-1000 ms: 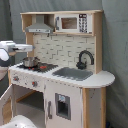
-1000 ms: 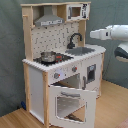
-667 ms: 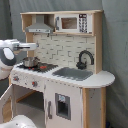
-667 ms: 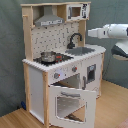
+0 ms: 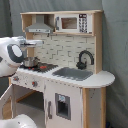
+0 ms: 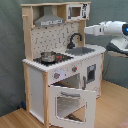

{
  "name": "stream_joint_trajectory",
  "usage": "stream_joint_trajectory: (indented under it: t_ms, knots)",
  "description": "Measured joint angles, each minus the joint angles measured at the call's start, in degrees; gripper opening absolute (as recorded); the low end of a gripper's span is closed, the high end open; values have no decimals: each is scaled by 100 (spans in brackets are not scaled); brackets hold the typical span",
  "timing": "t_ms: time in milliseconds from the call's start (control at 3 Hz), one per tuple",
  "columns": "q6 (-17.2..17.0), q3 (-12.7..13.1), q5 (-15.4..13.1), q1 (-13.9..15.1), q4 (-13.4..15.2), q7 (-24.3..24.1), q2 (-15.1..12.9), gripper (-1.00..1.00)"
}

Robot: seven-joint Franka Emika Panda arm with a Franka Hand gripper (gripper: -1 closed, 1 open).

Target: Play with the kitchen

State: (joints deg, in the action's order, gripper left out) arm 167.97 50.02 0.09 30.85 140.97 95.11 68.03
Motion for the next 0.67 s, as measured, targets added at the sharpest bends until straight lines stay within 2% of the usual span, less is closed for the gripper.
stream_joint_trajectory:
  t_ms: [667]
  knots:
    - [614,119,0,377,-382,323,-902,100]
